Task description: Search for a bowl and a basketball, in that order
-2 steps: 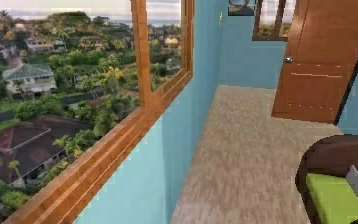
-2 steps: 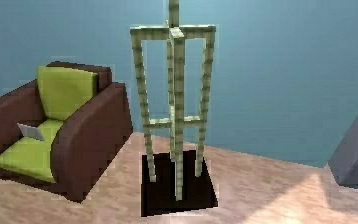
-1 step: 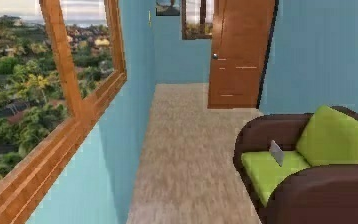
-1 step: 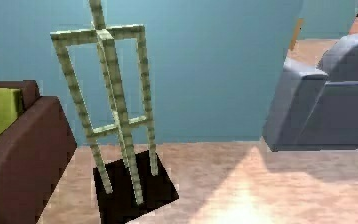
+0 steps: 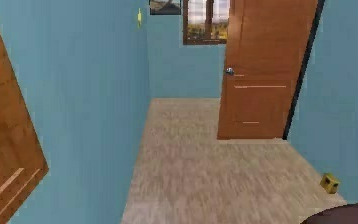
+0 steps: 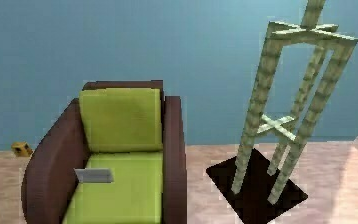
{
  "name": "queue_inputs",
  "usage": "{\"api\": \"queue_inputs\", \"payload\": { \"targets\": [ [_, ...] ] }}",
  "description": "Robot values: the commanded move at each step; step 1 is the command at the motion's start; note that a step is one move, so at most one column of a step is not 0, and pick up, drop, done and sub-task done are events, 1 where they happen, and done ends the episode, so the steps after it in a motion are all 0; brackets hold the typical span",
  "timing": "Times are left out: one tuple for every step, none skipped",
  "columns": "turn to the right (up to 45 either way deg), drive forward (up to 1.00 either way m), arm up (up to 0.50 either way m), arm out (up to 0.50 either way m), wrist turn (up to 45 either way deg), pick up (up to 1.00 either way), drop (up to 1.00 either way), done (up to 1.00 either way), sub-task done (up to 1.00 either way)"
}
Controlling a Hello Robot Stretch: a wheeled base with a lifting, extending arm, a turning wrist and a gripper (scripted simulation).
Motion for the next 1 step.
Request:
{"api": "queue_inputs", "payload": {
  "targets": [
    [0.0,1.0,0.0,0.0,0.0,0.0,0.0,0.0,0.0]
  ]
}}
